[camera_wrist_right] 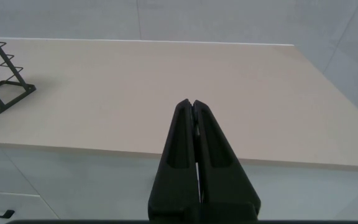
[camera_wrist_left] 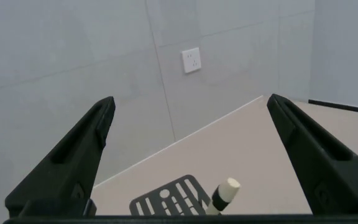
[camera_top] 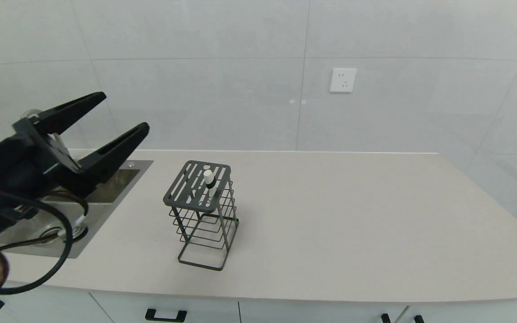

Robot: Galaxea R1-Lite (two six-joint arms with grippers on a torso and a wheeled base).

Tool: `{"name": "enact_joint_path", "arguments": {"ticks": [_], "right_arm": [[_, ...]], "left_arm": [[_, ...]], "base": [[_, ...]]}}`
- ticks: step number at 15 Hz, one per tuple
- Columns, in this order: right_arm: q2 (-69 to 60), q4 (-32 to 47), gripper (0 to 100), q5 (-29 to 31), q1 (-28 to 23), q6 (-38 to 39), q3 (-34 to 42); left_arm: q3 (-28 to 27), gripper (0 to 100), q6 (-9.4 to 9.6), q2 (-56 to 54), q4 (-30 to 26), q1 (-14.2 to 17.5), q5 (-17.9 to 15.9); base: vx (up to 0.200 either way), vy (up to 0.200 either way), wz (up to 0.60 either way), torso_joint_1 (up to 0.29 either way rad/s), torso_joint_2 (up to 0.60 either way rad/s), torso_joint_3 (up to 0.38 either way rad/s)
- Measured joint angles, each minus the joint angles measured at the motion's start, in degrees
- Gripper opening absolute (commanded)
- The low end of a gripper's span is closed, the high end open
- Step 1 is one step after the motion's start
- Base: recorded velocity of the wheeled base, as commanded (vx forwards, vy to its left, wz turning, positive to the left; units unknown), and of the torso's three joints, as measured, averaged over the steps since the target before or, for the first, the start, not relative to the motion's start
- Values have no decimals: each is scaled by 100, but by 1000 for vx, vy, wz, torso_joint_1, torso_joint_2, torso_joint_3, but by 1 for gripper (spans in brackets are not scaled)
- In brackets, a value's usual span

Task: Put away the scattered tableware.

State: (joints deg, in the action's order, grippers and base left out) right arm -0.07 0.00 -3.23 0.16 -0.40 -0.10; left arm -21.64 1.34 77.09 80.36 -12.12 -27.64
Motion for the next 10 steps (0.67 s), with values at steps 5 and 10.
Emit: {"name": "enact_joint_path", "arguments": {"ticks": [5,10], "right_arm": [[0,0,0,1,0,0,0],[0,0,0,0,0,-2,0]], "left_arm": [[1254,100,-52,-1805,-134,794,71],[2007,100,-388,-4295,-2002,1719,90]], "base": [[0,0,0,0,0,0],[0,0,0,0,0,0]]}}
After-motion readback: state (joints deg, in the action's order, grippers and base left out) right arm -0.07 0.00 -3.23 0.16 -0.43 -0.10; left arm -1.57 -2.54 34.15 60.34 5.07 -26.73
